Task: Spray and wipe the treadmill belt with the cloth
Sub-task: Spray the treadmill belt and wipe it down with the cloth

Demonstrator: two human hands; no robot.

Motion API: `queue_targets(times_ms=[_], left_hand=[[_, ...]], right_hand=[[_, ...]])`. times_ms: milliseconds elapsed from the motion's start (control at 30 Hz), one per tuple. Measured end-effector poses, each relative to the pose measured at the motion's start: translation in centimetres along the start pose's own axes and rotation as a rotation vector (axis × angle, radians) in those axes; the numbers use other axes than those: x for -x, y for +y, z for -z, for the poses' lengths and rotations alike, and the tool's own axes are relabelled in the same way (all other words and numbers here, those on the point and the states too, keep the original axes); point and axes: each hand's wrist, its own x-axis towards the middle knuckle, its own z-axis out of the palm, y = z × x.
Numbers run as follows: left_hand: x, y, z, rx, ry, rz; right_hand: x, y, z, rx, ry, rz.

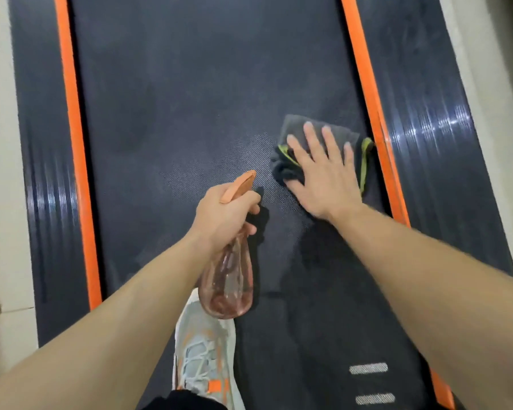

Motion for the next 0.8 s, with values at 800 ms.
queue_targets(times_ms=[800], left_hand=[[-0.8, -1.3, 3.8, 0.0, 0.069, 0.034]], right_hand=[[1.5, -2.8, -0.7, 0.035, 0.009, 0.06]])
